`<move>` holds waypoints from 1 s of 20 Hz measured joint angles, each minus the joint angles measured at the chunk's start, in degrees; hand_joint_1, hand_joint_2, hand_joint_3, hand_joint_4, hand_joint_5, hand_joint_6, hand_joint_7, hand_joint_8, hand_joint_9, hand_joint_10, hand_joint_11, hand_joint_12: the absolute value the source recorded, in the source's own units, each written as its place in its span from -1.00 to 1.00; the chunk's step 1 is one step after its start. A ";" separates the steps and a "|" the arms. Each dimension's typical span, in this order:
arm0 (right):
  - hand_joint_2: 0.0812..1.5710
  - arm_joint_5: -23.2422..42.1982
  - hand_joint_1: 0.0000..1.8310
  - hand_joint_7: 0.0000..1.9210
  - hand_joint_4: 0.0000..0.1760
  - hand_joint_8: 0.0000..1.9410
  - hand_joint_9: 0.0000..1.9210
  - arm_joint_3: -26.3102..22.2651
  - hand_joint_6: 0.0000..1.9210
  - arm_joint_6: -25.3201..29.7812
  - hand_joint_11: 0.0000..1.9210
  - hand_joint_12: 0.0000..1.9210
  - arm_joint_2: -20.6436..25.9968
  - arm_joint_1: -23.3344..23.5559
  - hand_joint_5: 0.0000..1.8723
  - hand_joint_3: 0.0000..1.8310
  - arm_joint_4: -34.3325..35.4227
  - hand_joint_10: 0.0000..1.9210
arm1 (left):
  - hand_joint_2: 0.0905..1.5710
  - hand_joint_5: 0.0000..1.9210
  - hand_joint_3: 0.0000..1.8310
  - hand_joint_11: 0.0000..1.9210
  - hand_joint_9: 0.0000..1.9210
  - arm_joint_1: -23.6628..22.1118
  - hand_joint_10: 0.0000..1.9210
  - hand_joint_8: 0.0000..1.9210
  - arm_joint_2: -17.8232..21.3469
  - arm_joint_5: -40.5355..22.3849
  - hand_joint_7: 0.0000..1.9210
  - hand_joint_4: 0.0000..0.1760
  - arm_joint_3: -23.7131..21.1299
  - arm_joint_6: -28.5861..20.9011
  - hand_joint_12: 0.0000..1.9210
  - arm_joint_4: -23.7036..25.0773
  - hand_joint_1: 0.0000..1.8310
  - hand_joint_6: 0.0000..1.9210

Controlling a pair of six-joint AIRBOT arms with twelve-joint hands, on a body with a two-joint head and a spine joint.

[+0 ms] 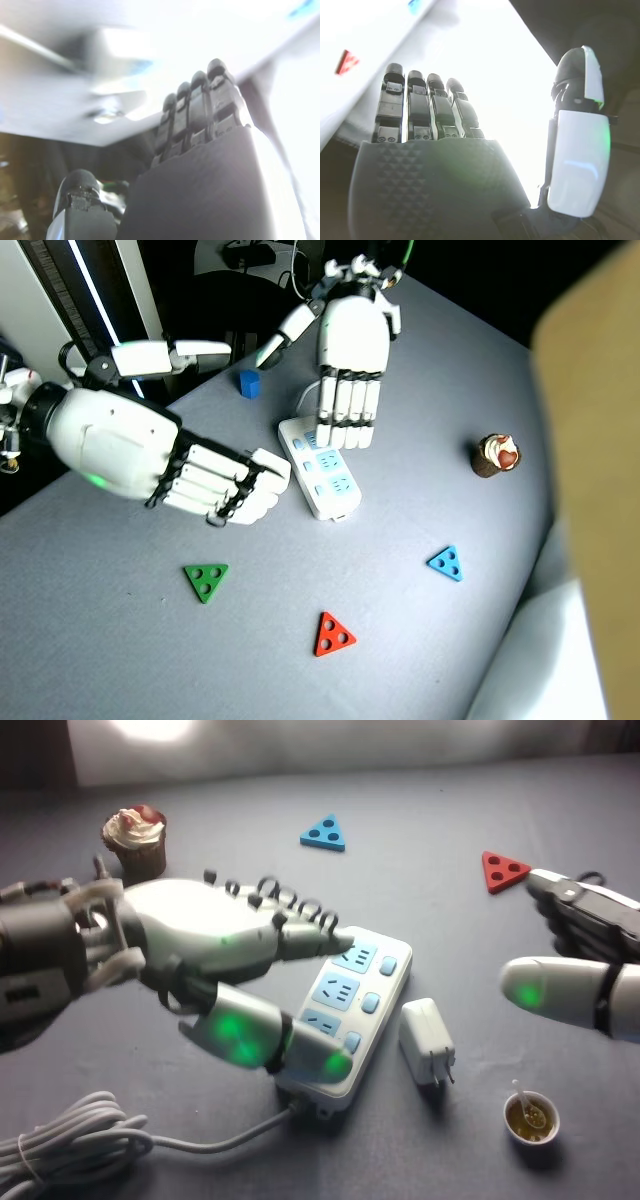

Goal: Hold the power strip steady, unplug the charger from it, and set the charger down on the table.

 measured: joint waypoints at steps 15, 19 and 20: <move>0.15 9.40 -0.99 -1.00 -1.00 -1.00 -1.00 -7.54 -1.00 -0.50 -1.00 -1.00 2.45 -3.82 -1.00 -1.00 0.35 -1.00 | 0.18 -1.00 -1.00 -1.00 -1.00 -11.23 -1.00 -1.00 3.19 6.14 -1.00 -1.00 -3.50 0.00 -1.00 0.90 -1.00 -1.00; 0.39 10.05 -0.35 -1.00 -1.00 -1.00 -1.00 -7.96 -1.00 -0.85 -1.00 -1.00 2.93 -3.80 -1.00 -0.98 0.61 -1.00 | 0.15 -0.97 -1.00 -1.00 -1.00 -12.35 -1.00 -0.99 3.54 7.65 -0.98 -1.00 -4.15 0.00 -1.00 0.90 -1.00 -0.99; 0.28 9.66 -0.87 -1.00 -1.00 -1.00 -1.00 -7.98 -1.00 -0.76 -1.00 -1.00 2.89 -3.80 -1.00 -1.00 0.07 -1.00 | 0.15 -0.99 -1.00 -1.00 -0.99 -12.59 -1.00 -0.99 3.56 7.69 -0.98 -1.00 -4.22 0.00 -1.00 0.90 -1.00 -1.00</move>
